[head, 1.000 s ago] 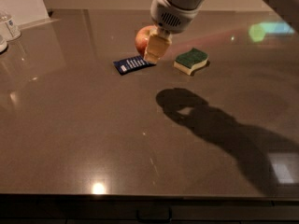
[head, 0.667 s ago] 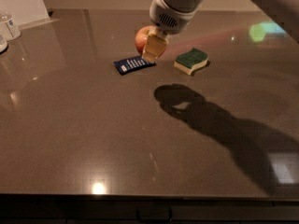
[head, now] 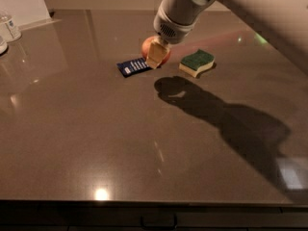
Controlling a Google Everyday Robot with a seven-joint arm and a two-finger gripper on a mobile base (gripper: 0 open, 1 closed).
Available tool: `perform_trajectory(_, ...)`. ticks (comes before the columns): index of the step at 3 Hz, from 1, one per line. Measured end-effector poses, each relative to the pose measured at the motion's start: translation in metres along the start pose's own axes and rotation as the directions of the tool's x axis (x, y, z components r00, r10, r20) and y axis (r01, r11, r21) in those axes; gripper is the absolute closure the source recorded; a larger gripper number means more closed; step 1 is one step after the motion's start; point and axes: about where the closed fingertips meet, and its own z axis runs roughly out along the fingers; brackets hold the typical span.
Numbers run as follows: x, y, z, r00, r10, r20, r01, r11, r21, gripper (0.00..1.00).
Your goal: Move apple near rxbar blueberry
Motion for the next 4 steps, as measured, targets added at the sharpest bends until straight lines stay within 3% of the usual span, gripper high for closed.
perform_trajectory(2,0.01,-0.004,0.044,0.997,0.079,-0.021,-0.079,0.9957,-0.047,1.0)
perform_trajectory(3,0.01,-0.003,0.061,0.996,0.088,-0.02,-0.089,0.9935,-0.07,0.84)
perform_trajectory(4,0.014,-0.003,0.075,0.995,0.099,-0.028,-0.102,0.9913,-0.083,0.59)
